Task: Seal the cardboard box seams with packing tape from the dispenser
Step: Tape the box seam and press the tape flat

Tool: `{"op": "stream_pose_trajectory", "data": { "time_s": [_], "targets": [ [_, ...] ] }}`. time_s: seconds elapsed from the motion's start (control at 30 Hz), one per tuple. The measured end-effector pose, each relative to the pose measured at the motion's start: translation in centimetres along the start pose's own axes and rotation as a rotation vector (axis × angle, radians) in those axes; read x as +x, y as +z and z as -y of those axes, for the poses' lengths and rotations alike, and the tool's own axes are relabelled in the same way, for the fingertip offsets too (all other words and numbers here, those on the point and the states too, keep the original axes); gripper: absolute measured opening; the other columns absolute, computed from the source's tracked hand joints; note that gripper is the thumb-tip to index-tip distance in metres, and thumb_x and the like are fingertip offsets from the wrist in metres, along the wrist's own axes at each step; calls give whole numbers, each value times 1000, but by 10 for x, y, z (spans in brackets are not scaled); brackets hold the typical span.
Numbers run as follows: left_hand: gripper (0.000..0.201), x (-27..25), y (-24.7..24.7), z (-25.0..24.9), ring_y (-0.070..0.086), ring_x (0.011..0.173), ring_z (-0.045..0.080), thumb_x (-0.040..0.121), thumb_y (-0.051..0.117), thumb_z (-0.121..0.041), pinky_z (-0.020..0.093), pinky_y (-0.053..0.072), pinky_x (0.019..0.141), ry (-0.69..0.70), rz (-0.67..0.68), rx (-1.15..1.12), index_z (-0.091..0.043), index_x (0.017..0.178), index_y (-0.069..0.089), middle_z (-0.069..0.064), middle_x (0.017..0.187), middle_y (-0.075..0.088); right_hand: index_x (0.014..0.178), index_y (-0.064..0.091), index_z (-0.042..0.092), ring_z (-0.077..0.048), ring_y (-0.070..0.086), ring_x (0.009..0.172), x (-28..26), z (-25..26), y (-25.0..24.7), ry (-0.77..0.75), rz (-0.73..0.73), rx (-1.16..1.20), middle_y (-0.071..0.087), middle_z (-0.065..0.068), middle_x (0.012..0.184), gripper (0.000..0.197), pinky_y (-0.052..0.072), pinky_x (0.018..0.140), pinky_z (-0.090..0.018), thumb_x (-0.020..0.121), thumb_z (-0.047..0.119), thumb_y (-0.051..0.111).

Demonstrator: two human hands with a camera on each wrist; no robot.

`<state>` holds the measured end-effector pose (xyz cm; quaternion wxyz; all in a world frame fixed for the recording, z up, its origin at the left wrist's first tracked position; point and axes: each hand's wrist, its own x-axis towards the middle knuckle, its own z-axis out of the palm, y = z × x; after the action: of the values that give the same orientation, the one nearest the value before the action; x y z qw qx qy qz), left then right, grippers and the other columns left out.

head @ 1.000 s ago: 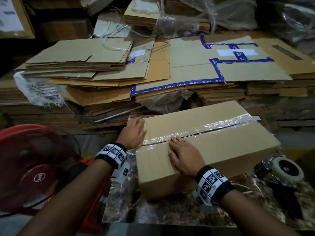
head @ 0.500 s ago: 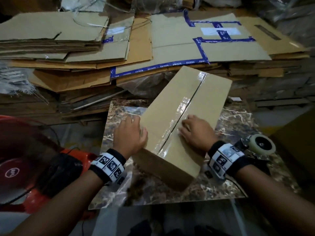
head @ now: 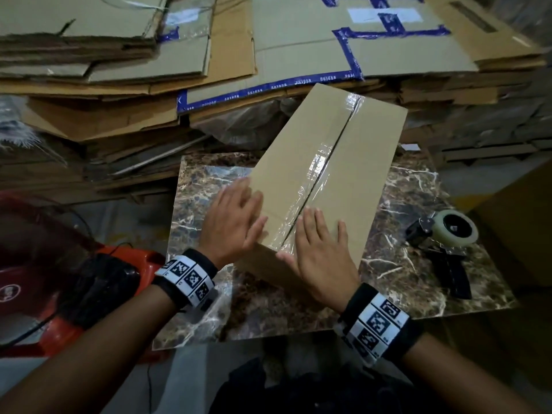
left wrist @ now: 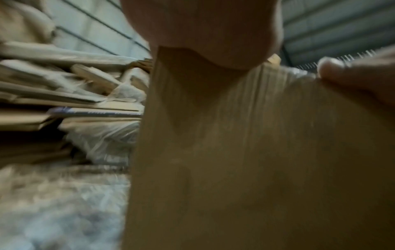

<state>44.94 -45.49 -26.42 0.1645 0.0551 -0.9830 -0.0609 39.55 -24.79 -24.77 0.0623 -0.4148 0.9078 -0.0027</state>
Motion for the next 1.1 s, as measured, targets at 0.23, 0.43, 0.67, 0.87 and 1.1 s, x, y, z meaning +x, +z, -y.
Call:
{"op": "stream_pose_trajectory", "data": {
  "time_s": [0.23,0.43,0.67,0.87,1.1],
  "targets": [
    [89,6,-4,10,15,150,28,91,21,-77,45,13,121,311,252,171,-15,155,25,13,161,21,151,28,4,-33,21,149,18,-26,-2,-106,37,-49,20,-16,161,92,20,112,-68,88,68,7],
    [82,5,-2,1,12,151,30,91,16,-79,51,18,120,276,242,155,-33,157,7,14,163,14,131,59,12,-30,50,133,6,-36,-1,-259,-259,67,55,-8,142,60,41,106,-53,92,53,40],
    [67,3,2,-16,25,146,38,94,22,-73,57,27,115,272,228,157,-41,152,27,20,157,30,85,78,14,-16,72,85,-9,-53,0,-256,-642,421,77,0,90,17,57,82,-38,88,26,67],
    [67,-1,5,-28,29,144,37,95,26,-72,56,28,114,229,220,163,-34,148,38,17,155,35,111,70,14,-23,59,115,-2,-55,-7,-177,-333,178,70,-3,117,41,47,99,-43,97,40,42],
    [71,0,3,-36,31,143,38,94,27,-73,56,29,113,212,233,164,-29,148,40,18,154,37,110,68,20,-23,59,117,-12,-65,1,221,-527,265,65,-5,124,32,39,106,-56,89,39,52]
  ]
}}
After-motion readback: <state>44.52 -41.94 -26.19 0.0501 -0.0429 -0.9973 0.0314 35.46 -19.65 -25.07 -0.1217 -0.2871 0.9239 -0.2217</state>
